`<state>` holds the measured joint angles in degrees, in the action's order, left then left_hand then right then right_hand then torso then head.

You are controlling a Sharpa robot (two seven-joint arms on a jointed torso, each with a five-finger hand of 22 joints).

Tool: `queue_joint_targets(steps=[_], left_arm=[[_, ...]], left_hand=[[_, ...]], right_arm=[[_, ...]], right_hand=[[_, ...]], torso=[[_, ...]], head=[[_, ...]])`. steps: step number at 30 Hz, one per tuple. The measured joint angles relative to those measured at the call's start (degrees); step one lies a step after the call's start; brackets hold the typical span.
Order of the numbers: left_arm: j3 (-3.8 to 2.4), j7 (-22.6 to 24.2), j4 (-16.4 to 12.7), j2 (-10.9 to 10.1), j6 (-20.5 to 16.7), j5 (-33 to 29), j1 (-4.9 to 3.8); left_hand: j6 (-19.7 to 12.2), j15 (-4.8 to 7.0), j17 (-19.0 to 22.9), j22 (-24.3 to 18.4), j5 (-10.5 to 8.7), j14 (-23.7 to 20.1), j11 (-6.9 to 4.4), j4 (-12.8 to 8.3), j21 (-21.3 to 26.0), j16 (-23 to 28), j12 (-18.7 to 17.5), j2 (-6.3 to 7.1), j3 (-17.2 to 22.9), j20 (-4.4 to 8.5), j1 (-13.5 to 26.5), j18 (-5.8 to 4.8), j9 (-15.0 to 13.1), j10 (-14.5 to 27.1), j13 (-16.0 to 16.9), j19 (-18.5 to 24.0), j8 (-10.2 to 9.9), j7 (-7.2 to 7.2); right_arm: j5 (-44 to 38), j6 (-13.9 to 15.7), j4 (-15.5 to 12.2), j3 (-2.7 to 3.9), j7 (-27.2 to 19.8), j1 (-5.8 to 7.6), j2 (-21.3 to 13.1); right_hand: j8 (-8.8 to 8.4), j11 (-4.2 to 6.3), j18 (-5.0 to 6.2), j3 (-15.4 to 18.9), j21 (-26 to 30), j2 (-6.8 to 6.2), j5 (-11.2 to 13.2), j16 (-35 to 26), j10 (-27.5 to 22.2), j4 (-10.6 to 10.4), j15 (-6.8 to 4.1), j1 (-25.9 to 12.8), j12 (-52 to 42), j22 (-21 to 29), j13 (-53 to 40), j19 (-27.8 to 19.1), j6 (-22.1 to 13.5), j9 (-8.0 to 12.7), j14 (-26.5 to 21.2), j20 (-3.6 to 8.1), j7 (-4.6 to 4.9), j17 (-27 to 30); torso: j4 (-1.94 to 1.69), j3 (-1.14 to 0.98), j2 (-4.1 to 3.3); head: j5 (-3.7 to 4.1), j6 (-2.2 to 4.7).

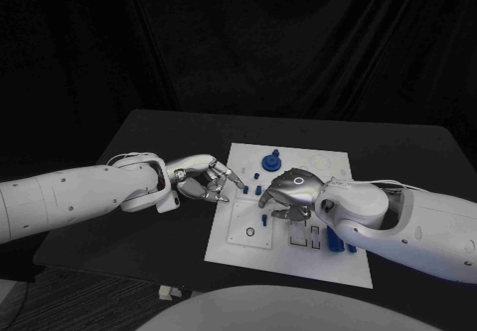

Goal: Assemble the parts on the task board

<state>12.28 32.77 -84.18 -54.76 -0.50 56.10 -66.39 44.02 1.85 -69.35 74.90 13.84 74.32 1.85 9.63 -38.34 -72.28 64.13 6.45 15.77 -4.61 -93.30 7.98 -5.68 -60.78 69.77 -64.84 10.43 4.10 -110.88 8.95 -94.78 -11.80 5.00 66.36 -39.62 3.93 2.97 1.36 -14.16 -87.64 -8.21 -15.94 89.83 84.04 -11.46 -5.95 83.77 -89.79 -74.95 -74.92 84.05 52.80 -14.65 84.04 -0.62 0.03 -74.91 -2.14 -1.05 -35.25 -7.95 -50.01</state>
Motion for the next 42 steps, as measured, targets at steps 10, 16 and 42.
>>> queue_joint_targets(steps=[10,16,42], left_arm=[[0.01,0.0,0.1,0.0,0.1,0.0,0.00],[0.01,0.0,0.1,0.1,0.1,0.0,0.00],[0.01,0.0,0.2,0.2,0.5,0.0,0.00]], left_hand=[[0.0,0.00,0.0,0.0,0.00,0.0,0.00,0.2,0.0,0.0,0.2,0.01,0.2,0.00,0.0,0.00,0.0,0.0,0.0,0.0,0.0,0.00],[0.0,0.00,0.0,0.0,0.00,0.0,0.00,0.2,0.0,0.0,0.2,0.01,0.2,0.00,0.0,0.00,0.0,0.0,0.0,0.0,0.0,0.00],[0.0,0.00,0.0,0.0,0.25,0.0,0.00,0.2,0.0,0.0,0.2,0.02,0.2,0.00,0.0,0.00,0.0,0.0,0.0,0.0,0.0,0.00]], right_arm=[[0.0,0.2,0.5,-0.01,-0.7,-0.71,1.1],[0.0,0.2,0.8,-0.01,-1.0,-0.84,1.4],[0.0,-0.9,1.5,0.01,-1.3,-1.32,2.0]], right_hand=[[0.00,0.00,0.00,0.0,0.0,0.00,0.0,0.0,0.0,0.0,0.00,0.0,0.0,0.0,0.0,0.0,0.0,0.1,0.0,0.00,0.00,0.0],[0.00,0.00,0.00,-0.2,0.0,0.00,0.0,0.0,0.0,0.2,0.00,0.0,0.0,0.0,0.0,0.0,0.1,0.1,0.0,0.00,0.13,0.0],[1.46,0.00,0.00,-2.1,0.0,-0.44,0.7,0.0,0.0,2.1,0.00,1.3,0.0,0.0,0.0,0.0,3.6,0.4,0.0,0.00,0.30,0.0]], torso=[[-0.01,0.00,-0.03],[-0.02,0.00,-0.02],[0.00,-0.01,0.01]], head=[[-0.08,0.00],[-0.10,0.00],[-0.10,0.00]])
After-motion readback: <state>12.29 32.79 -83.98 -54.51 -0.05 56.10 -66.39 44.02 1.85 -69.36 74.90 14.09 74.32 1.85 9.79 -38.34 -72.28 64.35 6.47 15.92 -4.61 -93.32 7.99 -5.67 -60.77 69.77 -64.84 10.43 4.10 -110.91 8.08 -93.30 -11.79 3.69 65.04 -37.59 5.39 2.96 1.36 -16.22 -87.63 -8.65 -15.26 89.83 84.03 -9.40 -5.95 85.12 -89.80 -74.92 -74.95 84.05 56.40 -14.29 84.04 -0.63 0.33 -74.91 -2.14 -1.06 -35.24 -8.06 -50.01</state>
